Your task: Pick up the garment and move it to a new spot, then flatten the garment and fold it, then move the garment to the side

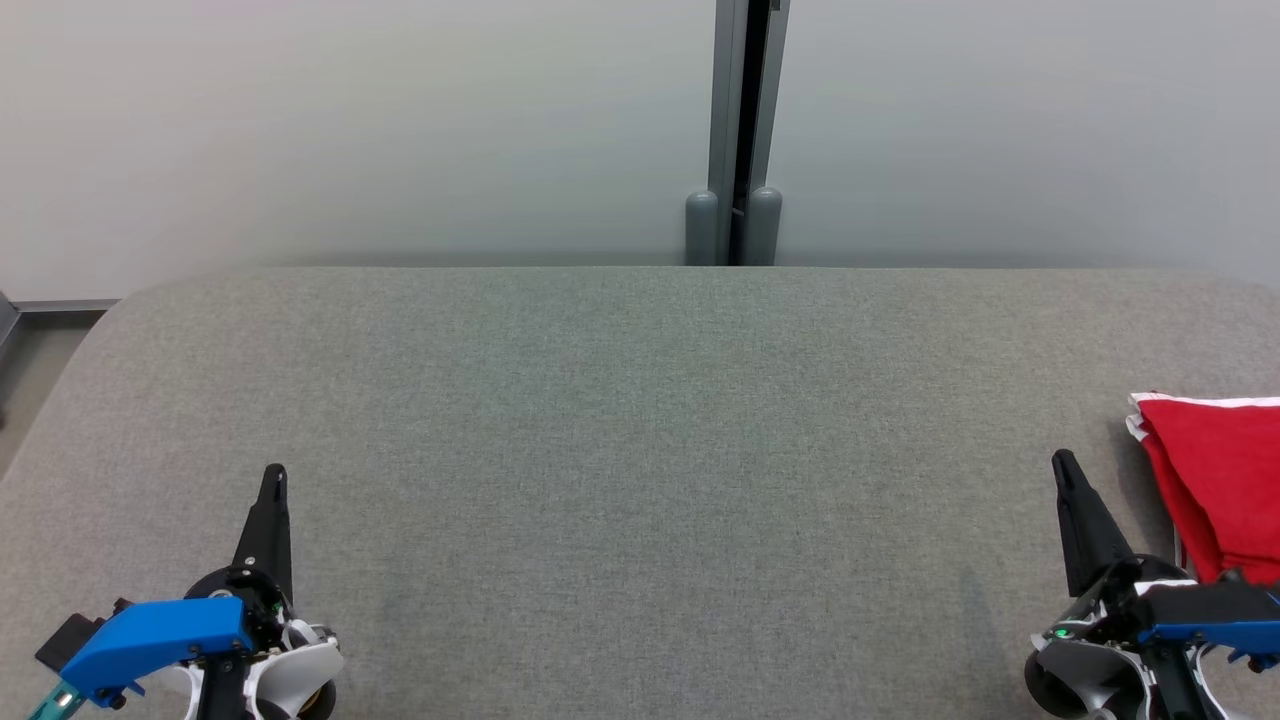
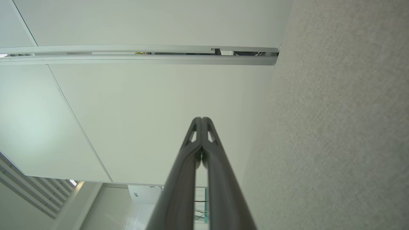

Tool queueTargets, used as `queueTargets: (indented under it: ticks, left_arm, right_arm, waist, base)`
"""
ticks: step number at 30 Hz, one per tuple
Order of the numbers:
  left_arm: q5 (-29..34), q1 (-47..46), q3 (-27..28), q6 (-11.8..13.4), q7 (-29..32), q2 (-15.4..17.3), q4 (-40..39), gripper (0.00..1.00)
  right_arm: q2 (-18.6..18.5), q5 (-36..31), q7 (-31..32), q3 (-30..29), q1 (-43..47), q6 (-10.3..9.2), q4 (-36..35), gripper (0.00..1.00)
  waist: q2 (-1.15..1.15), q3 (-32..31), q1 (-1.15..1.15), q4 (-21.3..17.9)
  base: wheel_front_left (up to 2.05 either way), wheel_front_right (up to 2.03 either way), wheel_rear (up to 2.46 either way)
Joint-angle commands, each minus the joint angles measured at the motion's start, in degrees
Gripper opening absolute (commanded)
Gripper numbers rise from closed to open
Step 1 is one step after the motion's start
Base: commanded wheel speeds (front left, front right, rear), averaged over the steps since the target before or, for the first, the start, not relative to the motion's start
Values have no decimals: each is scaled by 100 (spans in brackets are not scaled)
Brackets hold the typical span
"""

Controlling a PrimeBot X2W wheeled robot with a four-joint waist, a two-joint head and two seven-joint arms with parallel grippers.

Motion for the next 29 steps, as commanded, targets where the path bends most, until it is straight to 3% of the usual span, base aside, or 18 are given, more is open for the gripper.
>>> queueTargets:
  ticks: [1, 29]
  left_arm:
    - [-14, -53, 10, -21, 22, -12, -23, 0]
    - [-14, -53, 9, -21, 21, -12, -24, 0]
  right_arm:
    - [-33, 16, 17, -10, 68, 2, -18, 0]
    - [-34, 16, 17, -10, 68, 2, -18, 0]
  waist:
    - [0, 0, 0, 0]
    - [0, 0, 0, 0]
  base:
    - [0, 0, 0]
    - [0, 0, 0]
